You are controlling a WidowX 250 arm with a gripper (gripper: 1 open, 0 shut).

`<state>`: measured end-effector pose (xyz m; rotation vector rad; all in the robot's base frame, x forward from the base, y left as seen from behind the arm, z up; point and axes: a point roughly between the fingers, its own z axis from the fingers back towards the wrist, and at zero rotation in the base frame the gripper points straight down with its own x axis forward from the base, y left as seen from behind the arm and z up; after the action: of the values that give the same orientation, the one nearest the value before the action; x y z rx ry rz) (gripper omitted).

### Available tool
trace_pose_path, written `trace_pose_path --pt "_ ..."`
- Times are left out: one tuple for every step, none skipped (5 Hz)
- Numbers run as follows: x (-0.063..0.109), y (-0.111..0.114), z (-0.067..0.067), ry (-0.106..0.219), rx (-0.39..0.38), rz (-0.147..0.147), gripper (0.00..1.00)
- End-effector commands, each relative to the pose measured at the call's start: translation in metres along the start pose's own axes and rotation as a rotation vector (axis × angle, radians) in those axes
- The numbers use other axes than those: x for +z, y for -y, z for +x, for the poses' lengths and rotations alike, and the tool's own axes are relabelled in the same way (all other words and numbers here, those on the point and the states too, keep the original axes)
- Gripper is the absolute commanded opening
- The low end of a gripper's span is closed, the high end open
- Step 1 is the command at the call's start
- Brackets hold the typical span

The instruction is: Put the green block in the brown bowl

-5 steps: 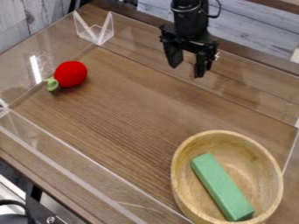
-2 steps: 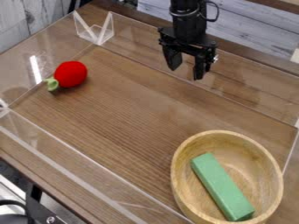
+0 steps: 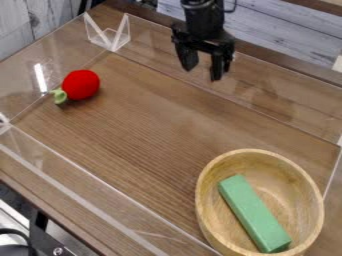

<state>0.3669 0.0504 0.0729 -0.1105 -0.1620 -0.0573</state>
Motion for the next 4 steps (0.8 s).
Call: trace_pose_path --pt "0.015 0.004 0.008 0.045 -0.041 0.005 1.00" --pt "0.011 0.011 0.004 0.026 -0.082 -0.007 1.00" --pt "-0.001 0.029 0.001 0.010 -0.125 -0.019 0.00" --pt "-0.009 0.046 0.000 0.001 -0.157 -0.025 1.00"
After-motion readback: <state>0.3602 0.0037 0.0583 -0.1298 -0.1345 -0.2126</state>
